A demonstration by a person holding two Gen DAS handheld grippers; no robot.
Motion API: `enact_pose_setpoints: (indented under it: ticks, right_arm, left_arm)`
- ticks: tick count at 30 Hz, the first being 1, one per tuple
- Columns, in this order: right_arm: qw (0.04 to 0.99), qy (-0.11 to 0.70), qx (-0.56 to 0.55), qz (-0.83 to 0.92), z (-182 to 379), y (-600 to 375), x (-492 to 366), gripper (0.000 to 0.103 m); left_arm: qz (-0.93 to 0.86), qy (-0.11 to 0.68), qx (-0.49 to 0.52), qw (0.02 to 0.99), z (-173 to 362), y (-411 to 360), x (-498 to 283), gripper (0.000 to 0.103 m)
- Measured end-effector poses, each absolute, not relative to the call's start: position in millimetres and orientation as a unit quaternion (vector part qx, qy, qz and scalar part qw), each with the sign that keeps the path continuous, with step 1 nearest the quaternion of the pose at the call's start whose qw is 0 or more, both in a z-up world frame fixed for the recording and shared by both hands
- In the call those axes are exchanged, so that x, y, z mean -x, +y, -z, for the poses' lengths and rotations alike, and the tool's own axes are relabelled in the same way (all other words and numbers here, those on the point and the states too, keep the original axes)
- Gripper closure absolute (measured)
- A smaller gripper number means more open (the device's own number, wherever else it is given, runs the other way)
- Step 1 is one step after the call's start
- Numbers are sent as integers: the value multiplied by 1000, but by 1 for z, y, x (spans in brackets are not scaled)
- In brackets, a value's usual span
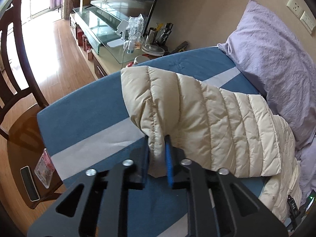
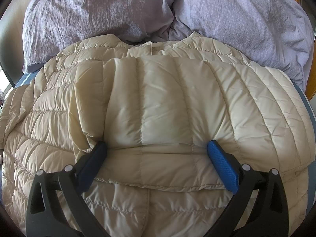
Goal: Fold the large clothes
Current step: 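Reach the left tool to the other sleeve cuff and close on it, then lift the sleeve with the left tool and fold it across the jacket back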
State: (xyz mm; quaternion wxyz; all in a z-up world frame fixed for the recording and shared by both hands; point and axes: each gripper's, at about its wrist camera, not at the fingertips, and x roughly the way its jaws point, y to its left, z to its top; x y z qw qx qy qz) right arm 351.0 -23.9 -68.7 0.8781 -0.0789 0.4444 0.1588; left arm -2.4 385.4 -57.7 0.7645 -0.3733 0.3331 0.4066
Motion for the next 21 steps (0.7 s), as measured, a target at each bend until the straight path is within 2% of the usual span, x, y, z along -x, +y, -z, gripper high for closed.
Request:
enact_pose_setpoints:
  ticks: [5,10,15,21]
  right_arm:
    - [878,444,79,-158,69,-24,-351,2]
    - [878,444,78,-158,69,-25,-351,2]
    - [879,444,75,-157,68,-24,-351,2]
    - [879,444,70,-159,69,-24,-351,2]
  left_arm:
    - [-410,331,360,770,47,379,-7,96]
    - [-392,312,335,798,13,363,-26,96]
    - [-354,300,296,835,-25,330,-64,96]
    - [-305,307,242,868,-47,284,-111,96]
